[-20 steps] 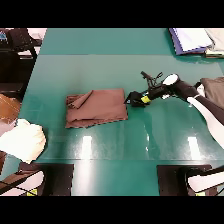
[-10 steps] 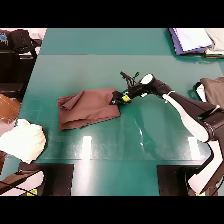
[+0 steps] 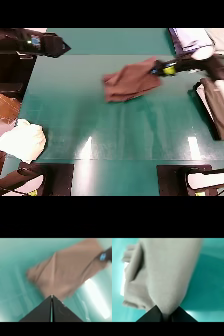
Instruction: Fold the shirts.
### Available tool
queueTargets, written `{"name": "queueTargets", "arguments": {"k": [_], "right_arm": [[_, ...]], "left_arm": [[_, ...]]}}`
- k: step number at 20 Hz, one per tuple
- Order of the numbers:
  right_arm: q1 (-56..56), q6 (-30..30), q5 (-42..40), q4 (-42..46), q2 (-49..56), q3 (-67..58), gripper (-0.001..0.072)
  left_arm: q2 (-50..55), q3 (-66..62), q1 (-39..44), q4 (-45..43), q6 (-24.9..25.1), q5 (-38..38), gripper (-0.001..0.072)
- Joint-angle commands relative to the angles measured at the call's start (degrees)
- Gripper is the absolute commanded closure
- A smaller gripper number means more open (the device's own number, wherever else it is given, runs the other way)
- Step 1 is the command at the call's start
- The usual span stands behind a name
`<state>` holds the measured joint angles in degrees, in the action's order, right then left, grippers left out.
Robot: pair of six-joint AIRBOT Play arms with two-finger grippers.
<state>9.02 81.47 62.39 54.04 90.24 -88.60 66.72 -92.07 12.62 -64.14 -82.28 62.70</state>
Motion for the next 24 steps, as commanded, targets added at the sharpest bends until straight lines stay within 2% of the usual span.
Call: {"name": "queueTargets", "arguments": {"k": [1,5,8,12,15,20,24], "right_arm": [[-14.16,2.08,3.15,7.56,-6.82,-0.11,0.0693],[-28.89,2.01,2.23,7.48,-9.57,-0.11,0.0693],[-35.78,2.01,0.7,7.41,-9.09,-0.11,0.0693],[-39.21,2.01,-3.1,7.04,-8.85,-0.48,0.0693],[-38.82,1.92,-3.3,6.97,-7.52,-6.93,0.0693],[-38.34,1.92,-0.39,7.63,-7.13,-19.76,0.0693],[-40.98,1.51,10.49,11.45,-7.15,-24.9,0.0693]], "left_arm": [[0.55,0.0,5.01,-0.15,0.22,-3.67,0.0687],[1.86,0.02,5.73,0.17,0.15,-3.37,0.0687],[2.56,0.0,5.73,0.28,-0.26,-2.71,0.0687],[2.75,0.0,5.73,0.28,-0.26,-2.6,0.0687],[2.75,0.0,5.73,0.26,-0.26,-2.54,0.0687],[2.75,0.0,5.73,0.26,-0.22,-1.75,0.0687],[2.75,0.0,5.73,0.24,-0.2,-0.83,0.0687]]}}
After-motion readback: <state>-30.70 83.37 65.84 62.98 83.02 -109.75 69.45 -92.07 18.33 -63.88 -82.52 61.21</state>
